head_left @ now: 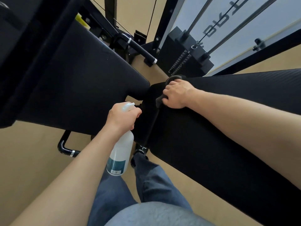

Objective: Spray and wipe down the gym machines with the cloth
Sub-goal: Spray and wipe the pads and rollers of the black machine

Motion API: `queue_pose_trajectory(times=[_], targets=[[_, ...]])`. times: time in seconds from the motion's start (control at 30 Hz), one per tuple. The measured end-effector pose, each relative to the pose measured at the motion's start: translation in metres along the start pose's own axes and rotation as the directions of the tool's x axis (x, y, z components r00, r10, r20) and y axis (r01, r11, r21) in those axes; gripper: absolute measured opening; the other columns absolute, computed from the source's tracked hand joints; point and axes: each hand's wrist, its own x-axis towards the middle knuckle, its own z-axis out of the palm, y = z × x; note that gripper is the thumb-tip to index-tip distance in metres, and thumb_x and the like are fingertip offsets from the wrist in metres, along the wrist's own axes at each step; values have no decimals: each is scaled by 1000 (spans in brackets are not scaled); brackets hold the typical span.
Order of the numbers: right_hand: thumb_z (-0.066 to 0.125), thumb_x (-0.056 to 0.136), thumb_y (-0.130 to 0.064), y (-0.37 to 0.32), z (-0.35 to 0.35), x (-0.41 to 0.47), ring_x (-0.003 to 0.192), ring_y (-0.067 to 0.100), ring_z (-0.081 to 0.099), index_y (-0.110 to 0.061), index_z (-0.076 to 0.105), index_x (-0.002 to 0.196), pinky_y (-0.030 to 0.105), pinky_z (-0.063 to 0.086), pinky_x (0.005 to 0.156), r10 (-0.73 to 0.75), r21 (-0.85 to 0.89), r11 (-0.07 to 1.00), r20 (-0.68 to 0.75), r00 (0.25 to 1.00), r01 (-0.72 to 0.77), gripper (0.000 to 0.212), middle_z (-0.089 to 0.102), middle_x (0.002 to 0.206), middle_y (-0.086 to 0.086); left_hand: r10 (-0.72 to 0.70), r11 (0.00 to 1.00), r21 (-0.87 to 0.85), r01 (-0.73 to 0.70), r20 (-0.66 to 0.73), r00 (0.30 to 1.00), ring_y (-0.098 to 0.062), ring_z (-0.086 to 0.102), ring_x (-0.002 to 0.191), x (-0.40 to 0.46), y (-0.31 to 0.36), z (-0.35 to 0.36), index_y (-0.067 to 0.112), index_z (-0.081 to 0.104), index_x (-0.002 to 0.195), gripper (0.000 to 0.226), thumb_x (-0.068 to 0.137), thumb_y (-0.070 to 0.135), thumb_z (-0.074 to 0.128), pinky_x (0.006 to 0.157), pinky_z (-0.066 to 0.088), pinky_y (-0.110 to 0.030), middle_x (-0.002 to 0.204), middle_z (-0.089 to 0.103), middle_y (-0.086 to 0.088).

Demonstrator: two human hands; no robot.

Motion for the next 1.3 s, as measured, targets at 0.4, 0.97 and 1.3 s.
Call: queue_pose_trajectory(times=[0.4, 0.97, 1.3], targets=[[31, 104, -42, 26, -38, -76, 129, 31, 53, -13, 49, 140, 41, 38, 102, 471, 6, 882, 3, 882, -471, 50, 54, 142, 13, 57, 997, 37, -60, 89, 994, -19, 55, 56, -18, 31, 20, 0, 69, 80, 18, 86, 16, 64, 66, 49, -36, 68, 67, 4], [36, 102, -23, 30, -81, -266, 145, 34, 33, -4, 36, 153, 42, 22, 121, 815, -66, 571, -77, 575, -818, 54, 38, 157, 17, 285, 939, 105, -328, 299, 911, -18, 57, 56, -82, 87, 16, 9, 69, 80, 12, 87, 19, 68, 67, 51, -35, 68, 62, -6], [20, 105, -31, -130, -21, -234, 157, 32, 4, -5, 9, 161, 47, 2, 127, 650, -129, 757, 43, 759, -640, 63, 6, 169, 15, 243, 922, 198, -333, 373, 895, -17, 56, 54, -82, 33, -34, 21, 69, 72, 12, 84, 19, 68, 65, 50, -32, 67, 63, 0]])
